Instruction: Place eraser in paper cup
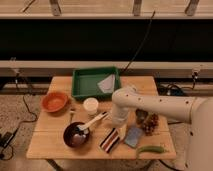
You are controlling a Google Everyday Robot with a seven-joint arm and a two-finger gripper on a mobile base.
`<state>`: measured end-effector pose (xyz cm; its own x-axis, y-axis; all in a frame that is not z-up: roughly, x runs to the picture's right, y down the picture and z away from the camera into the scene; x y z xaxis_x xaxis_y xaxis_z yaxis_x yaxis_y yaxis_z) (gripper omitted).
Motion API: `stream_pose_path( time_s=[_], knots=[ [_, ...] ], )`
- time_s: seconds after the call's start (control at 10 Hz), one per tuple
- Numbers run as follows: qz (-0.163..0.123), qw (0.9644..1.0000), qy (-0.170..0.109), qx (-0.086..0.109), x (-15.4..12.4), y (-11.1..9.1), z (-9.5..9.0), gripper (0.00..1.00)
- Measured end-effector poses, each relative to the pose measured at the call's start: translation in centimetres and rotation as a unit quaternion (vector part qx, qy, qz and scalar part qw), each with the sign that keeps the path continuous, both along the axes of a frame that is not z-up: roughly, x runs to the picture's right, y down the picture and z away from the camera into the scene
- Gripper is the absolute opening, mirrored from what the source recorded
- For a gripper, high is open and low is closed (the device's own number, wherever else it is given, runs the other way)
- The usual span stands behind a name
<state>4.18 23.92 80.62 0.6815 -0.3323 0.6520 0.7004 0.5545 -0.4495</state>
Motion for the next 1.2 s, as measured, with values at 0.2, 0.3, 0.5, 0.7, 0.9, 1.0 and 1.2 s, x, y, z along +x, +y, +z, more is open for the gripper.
stream_pose_path(
  time_s=[0.2,0.3,0.5,0.7,0.9,1.0,1.2],
  knots=[
    [0.000,1.0000,0.001,0.000,-0.1,0.2,0.4,0.80],
    [0.001,1.0000,0.006,-0.002,0.4,0.5,0.8,0.80],
    [0.008,0.9999,0.015,-0.003,1.6,0.6,1.5,0.75],
    [0.012,0.9997,0.020,-0.007,2.7,0.6,1.8,0.56],
    [0.017,0.9997,0.014,-0.009,3.0,0.3,1.5,0.36],
    [0.020,0.9997,0.010,-0.010,3.1,0.1,1.1,0.24],
    [0.021,0.9997,0.002,-0.010,3.0,-0.2,0.4,0.06]
  ],
)
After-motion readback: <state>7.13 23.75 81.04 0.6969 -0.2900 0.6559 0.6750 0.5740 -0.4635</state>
